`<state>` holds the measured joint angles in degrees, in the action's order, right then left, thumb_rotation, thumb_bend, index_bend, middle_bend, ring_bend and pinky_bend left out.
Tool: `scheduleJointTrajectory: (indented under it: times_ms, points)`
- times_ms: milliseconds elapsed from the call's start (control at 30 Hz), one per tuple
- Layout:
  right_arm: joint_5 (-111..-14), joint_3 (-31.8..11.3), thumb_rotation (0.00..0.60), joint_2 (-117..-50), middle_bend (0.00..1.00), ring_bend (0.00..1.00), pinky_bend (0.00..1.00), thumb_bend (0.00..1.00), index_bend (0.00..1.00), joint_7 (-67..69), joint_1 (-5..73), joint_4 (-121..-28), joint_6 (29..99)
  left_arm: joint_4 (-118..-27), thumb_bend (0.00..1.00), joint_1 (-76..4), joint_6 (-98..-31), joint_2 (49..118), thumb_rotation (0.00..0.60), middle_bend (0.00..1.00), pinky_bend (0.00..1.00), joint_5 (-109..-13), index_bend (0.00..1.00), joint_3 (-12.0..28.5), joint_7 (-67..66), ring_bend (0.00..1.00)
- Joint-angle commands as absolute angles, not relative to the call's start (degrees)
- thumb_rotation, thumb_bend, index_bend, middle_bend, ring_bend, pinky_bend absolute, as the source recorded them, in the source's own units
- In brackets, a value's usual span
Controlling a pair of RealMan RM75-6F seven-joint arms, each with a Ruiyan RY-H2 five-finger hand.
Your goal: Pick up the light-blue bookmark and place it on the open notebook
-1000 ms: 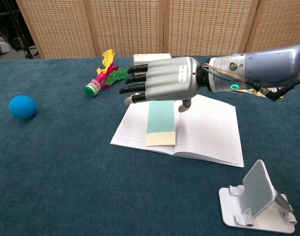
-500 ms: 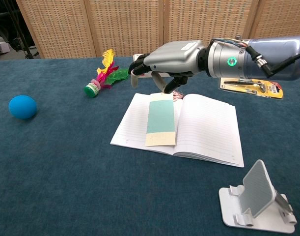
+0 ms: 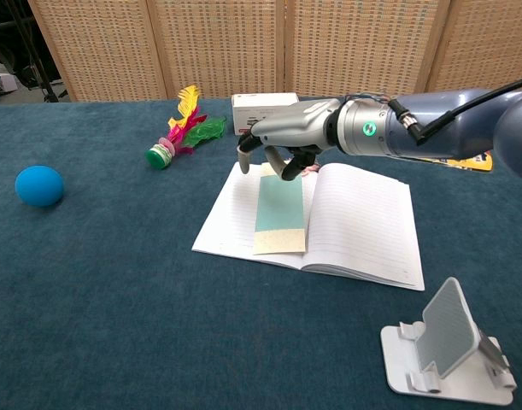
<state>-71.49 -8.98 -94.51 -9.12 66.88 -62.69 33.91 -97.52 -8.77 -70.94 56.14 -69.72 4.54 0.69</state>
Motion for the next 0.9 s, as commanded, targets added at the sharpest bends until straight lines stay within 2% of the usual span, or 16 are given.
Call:
scheduleJointTrajectory:
  times_ms: [33, 133, 233, 900]
  points:
    - [-69.37, -9.23, 0.600, -95.77, 0.04, 0.03, 0.12, 1.00, 0.17, -10.72, 66.99, -60.89, 32.84, -97.43, 0.00, -8.89, -70.65, 55.99, 0.600, 0.00, 0.00, -69.58, 0.00, 4.60, 0.99, 0.00]
    - [-68.40, -9.30, 0.600, -96.33, 0.00, 0.00, 0.12, 1.00, 0.05, -11.77, 67.00, -60.23, 32.72, -97.36, 0.00, -8.89, -70.65, 55.90, 0.600, 0.00, 0.00, -69.44, 0.00, 4.69, 1.23, 0.00]
    - [-67.81, -9.27, 0.600, -96.47, 0.00, 0.00, 0.12, 1.00, 0.01, -12.67, 67.08, -60.20, 32.49, -97.30, 0.00, -8.93, -70.50, 55.90, 0.600, 0.00, 0.00, -69.31, 0.00, 4.67, 1.27, 0.00]
    - [-66.89, -5.85, 0.600, -96.65, 0.00, 0.00, 0.12, 1.00, 0.01, -17.57, 65.88, -58.77, 30.71, -97.41, 0.00, -9.25, -70.09, 56.03, 0.600, 0.00, 0.00, -69.02, 0.00, 4.57, 0.75, 0.00]
